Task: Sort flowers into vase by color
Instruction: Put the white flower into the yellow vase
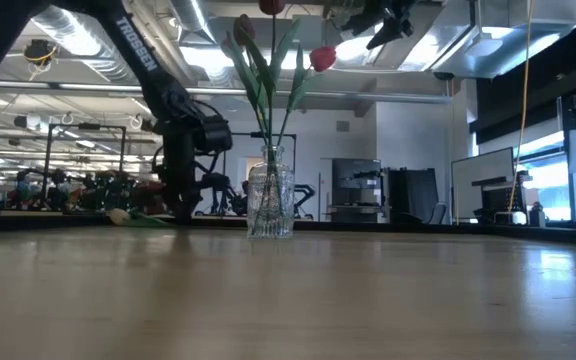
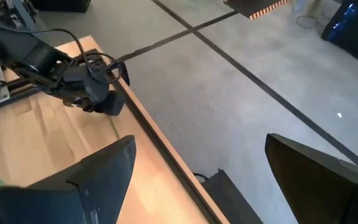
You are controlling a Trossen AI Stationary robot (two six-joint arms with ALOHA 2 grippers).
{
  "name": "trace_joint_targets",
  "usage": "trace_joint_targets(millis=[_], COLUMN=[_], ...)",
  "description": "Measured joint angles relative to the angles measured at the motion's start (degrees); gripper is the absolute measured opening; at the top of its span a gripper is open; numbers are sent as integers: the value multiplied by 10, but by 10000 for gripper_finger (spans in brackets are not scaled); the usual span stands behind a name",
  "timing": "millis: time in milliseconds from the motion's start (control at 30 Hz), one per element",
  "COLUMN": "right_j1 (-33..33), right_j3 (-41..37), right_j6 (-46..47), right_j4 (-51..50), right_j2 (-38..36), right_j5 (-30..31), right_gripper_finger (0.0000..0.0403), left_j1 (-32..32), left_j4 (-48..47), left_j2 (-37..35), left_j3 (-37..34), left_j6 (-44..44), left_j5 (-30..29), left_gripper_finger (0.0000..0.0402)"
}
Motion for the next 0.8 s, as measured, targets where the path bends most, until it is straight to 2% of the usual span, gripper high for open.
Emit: trace_joint_targets(millis=[133,333,467,567,800], right_j1=[0,0,0,0,0], right_j3=[0,0,0,0,0], right_j6=[0,-17,-18,-18,-1], right_j4=[-20,-38,-37,-34,-23], right_j2=[0,0,-1,-2,-3], right_j5=[-14,-83,-101,-101,-101], right_gripper_finger=[356,356,356,356,356], left_j1=[-44,-121,-116,-98,-70], left_j4=[-33,-71,-68,-63,-57], left_j2=[-9,-12,-12,-13,-15], left_j3=[0,-1,-1,-1,0], left_j6=[-111,-304,-309,-303,-385], left_j5=[9,-7,-18,-5,33], left_gripper_finger=[0,0,0,0,0])
